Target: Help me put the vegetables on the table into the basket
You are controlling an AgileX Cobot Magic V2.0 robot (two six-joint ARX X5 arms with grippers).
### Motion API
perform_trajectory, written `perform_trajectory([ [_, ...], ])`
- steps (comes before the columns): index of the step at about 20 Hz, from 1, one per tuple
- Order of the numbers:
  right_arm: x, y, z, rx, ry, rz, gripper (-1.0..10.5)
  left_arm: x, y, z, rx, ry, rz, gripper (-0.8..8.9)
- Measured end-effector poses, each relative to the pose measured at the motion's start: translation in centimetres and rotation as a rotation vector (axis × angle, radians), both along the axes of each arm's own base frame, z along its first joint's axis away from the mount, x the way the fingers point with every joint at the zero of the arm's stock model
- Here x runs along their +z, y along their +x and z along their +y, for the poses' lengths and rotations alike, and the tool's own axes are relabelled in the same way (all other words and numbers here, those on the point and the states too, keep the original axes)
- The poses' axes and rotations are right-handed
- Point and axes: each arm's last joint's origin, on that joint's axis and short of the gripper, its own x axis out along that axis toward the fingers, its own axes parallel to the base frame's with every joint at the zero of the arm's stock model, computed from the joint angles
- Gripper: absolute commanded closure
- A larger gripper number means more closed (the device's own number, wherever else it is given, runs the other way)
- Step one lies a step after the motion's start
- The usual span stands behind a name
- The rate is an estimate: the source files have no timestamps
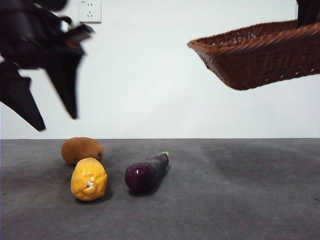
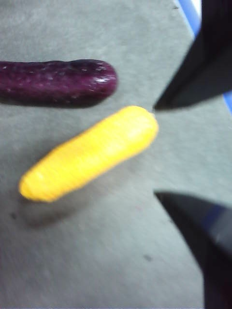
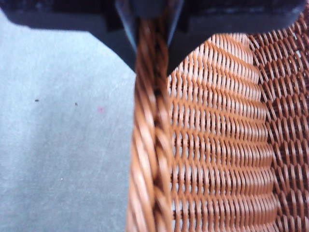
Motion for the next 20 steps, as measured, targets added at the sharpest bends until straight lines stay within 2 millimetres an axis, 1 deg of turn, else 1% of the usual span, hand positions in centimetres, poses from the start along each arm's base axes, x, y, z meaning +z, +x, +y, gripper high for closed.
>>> perform_trajectory([
  [3,0.6,-0.8,0.0,0.005,-0.002,-0.018,9.6,-1.1,2.2,-1.7,-0.012,0.047,0.033,3.31],
  [6,1.0,-1.4,0.0,0.009,-0.004,-0.022,9.6,-2.1,3.7,-2.5,-0.010,0.085,0.053,3.31],
  [12,1.1,-1.5,0.0,0.021,-0.009,-0.023,9.6,-5.3,5.0,-3.2,0.021,0.125,0.132,3.33],
  [15,1.1,-1.5,0.0,0.021,-0.010,-0.023,9.6,-5.7,5.3,-3.4,0.038,0.119,0.128,3.47],
  [16,1.1,-1.5,0.0,0.021,-0.010,-0.023,9.6,-5.7,5.4,-3.4,0.041,0.120,0.122,3.56],
  [18,1.1,-1.5,0.0,0.021,-0.010,-0.023,9.6,-5.7,5.3,-3.4,0.043,0.133,0.118,4.73],
  [19,1.1,-1.5,0.0,0.021,-0.010,-0.023,9.6,-5.8,5.3,-3.3,0.043,0.138,0.126,5.05],
  [20,1.1,-1.5,0.0,0.022,-0.010,-0.024,9.6,-5.9,5.2,-3.3,0.042,0.142,0.134,5.05],
])
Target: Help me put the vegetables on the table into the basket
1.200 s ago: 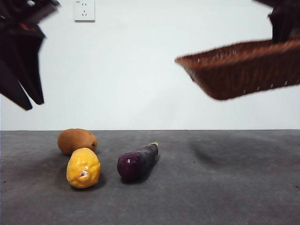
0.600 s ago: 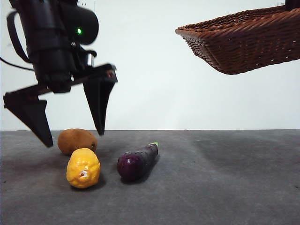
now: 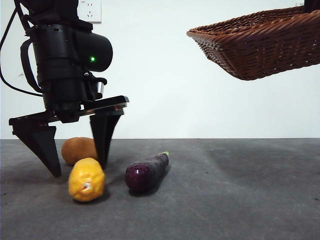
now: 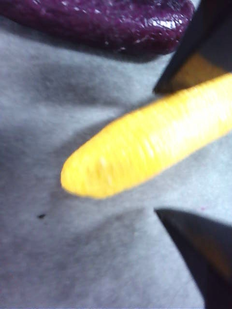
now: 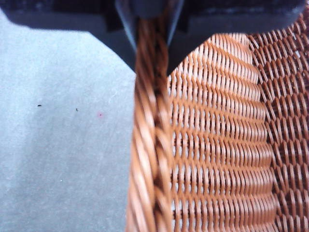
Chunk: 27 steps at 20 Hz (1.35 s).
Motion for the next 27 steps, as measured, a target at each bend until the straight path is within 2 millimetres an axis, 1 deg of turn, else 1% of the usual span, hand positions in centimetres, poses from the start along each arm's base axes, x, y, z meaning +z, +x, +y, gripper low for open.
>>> perform_trajectory([
  [1,0.0,0.0,0.0,0.002,-0.001,-0.001,9.6,-0.1,0.0,0.0,0.000,0.005,0.009,5.23],
  [2,0.0,0.0,0.0,0.002,-0.001,-0.001,9.6,-0.2,0.0,0.0,-0.001,0.008,0.015,5.99],
  [3,0.0,0.0,0.0,0.002,-0.001,-0.001,9.6,-0.2,0.0,0.0,-0.002,0.008,0.015,7.24],
  [4,0.0,0.0,0.0,0.002,-0.001,-0.001,9.6,-0.3,-0.1,-0.1,-0.005,0.008,0.015,8.23],
  [8,0.0,0.0,0.0,0.002,-0.001,-0.001,9.6,-0.1,-0.1,-0.2,-0.048,0.012,0.011,8.22],
  [10,0.0,0.0,0.0,0.002,-0.001,-0.001,9.6,0.8,0.1,-0.3,-0.080,0.012,0.001,8.22],
  [12,0.0,0.0,0.0,-0.008,-0.015,0.000,9.6,2.6,0.0,-0.3,-0.104,-0.012,-0.055,8.22],
  [14,-0.1,0.0,0.0,-0.038,-0.058,0.004,9.6,5.8,-0.5,-0.1,-0.116,-0.083,-0.147,8.22],
  [17,-0.3,-0.1,0.6,-0.059,-0.124,0.024,9.6,10.7,-2.4,0.0,-0.182,-0.322,-0.287,8.22],
  [19,-0.4,-0.3,1.2,-0.060,-0.152,0.043,9.6,13.1,-3.9,-0.4,-0.232,-0.412,-0.375,8.22],
  [22,-0.4,-0.5,2.4,-0.049,-0.161,0.047,9.6,15.3,-5.7,-1.3,-0.275,-0.494,-0.467,8.22],
  [24,-0.4,-0.7,3.6,-0.024,-0.154,0.052,9.6,15.9,-6.3,-2.3,-0.288,-0.543,-0.501,8.22],
  [27,-0.4,-1.3,5.9,0.035,-0.145,0.054,9.6,16.3,-6.3,-3.7,-0.266,-0.603,-0.539,8.22],
])
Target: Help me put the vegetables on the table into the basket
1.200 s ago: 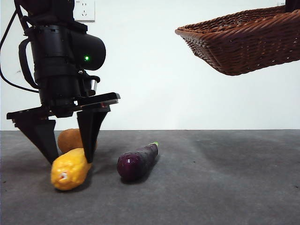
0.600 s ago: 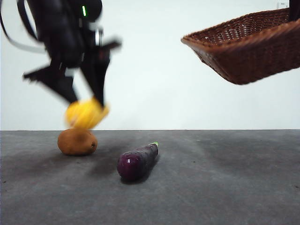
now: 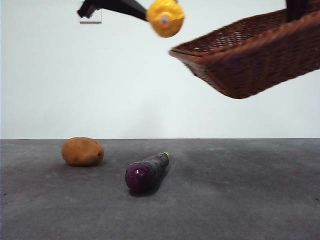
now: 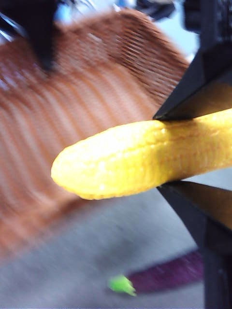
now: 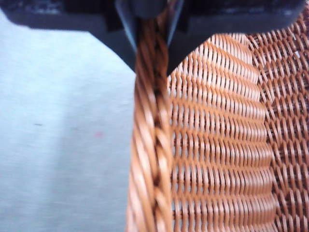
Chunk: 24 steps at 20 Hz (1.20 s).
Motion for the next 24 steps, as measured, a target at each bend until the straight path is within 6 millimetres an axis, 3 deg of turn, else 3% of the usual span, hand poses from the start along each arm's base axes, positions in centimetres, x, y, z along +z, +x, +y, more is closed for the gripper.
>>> perform_trajectory([
  [7,0.0,-1.8,4.7,0.102,-0.029,-0.002,9.6,-0.2,0.4,-1.1,0.114,-0.019,-0.011,8.09],
  [8,0.0,-2.1,5.2,0.115,-0.026,-0.001,9.6,-0.4,0.5,-1.1,0.155,-0.006,0.001,7.63],
  [11,0.0,-2.8,6.4,0.149,-0.021,0.003,9.6,-0.8,0.7,-1.2,0.191,0.005,0.034,4.14],
  [12,0.0,-3.0,6.7,0.154,-0.020,0.004,9.6,-0.9,0.7,-1.2,0.199,0.006,0.039,3.43],
  [13,0.0,-3.0,6.8,0.156,-0.020,0.005,9.6,-0.9,0.8,-1.2,0.211,0.006,0.042,3.32],
  [19,0.0,-2.7,6.2,0.085,-0.142,-0.057,9.6,-0.7,1.0,-0.8,0.241,0.008,0.028,3.33],
  [22,0.0,-1.8,4.5,0.034,-0.158,-0.057,9.5,1.4,0.0,1.3,0.302,0.030,-0.093,3.33],
  [24,0.0,-1.0,2.9,-0.020,-0.165,-0.054,9.5,1.8,-0.6,3.1,0.370,0.137,-0.128,3.33],
])
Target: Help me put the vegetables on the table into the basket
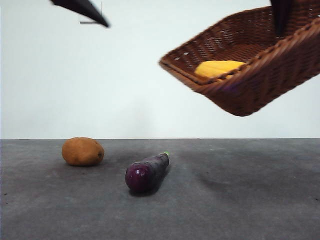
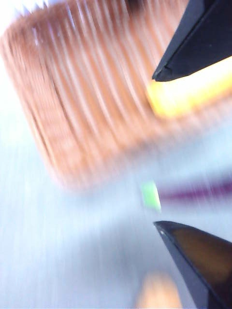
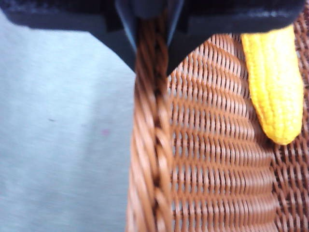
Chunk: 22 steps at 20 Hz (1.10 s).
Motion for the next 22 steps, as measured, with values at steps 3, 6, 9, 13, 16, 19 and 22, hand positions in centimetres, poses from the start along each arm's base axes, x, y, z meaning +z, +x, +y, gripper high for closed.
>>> perform_trajectory([
  [3,0.0,0.9,-2.4,-0.075,-0.008,0.000,9.5,-1.9,1.6,2.8,0.164,0.208,0.088,3.33],
  [6,0.0,1.1,-3.3,-0.097,-0.012,0.000,9.5,-3.5,4.0,4.7,0.328,0.236,0.163,3.34],
  [9,0.0,1.2,-3.4,-0.093,-0.011,0.001,9.5,-5.4,6.4,5.6,0.463,0.131,0.255,3.39],
  [13,0.0,1.2,-3.4,-0.090,-0.010,0.001,9.5,-9.0,9.2,5.3,0.588,0.043,0.404,3.38],
  [16,0.0,1.2,-3.4,-0.082,-0.013,0.001,9.5,-12.2,11.0,5.4,0.647,0.024,0.509,3.38],
  [19,0.0,1.2,-3.4,-0.066,-0.020,0.000,9.5,-14.3,12.8,5.2,0.651,-0.023,0.518,3.38],
  [22,0.0,1.2,-3.4,-0.059,-0.023,0.000,9.5,-15.3,13.8,4.8,0.643,-0.050,0.504,3.38],
])
